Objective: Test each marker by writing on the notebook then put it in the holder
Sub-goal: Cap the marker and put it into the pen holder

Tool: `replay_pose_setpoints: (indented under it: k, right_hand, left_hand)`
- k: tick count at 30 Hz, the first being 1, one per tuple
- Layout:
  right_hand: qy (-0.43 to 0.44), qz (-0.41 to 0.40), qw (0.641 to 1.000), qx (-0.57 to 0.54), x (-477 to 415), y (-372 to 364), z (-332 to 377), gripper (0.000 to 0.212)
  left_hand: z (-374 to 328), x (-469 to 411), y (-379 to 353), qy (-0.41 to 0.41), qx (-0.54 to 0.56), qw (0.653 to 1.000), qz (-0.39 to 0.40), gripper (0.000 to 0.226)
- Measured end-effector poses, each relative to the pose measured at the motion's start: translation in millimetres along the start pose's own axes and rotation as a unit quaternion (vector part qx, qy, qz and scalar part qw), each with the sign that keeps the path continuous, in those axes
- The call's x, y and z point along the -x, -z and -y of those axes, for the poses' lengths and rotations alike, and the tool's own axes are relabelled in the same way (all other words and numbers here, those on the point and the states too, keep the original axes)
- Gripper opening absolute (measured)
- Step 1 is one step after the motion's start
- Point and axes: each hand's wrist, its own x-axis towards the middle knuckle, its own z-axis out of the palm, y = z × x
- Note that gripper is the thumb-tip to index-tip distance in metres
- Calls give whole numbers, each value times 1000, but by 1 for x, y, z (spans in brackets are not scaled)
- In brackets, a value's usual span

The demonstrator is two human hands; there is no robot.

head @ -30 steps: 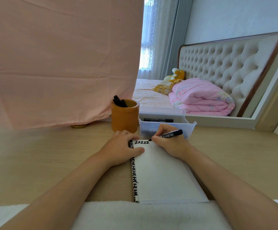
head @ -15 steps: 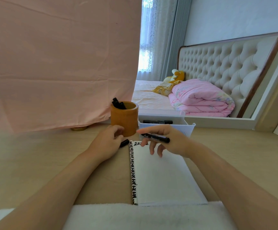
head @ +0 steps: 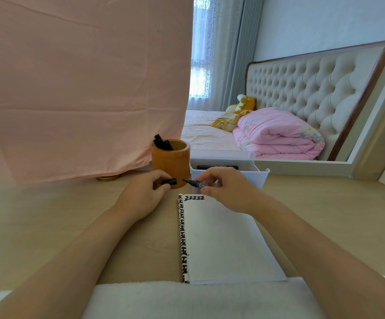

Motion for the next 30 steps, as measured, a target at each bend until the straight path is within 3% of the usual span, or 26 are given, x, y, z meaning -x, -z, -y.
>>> replay_pose_setpoints:
  k: [9, 17, 23, 30]
  right_hand:
    - [14, -62, 993, 104, 2, -2, 0, 18]
    - [84, -30, 987, 135, 4, -3, 2, 16]
    - [117, 0, 973, 198, 6, -3, 4, 27]
    - [102, 36, 965, 241, 10, -2, 6, 3]
  left_hand:
    - [-14, 5, -3, -69, 39, 997, -5, 20]
    - [-24, 6, -5, -96, 29, 995, 9, 16]
    - [-33, 7, -6, -74, 58, 995, 36, 14]
    - [-37, 7, -7, -74, 34, 993, 81, 16]
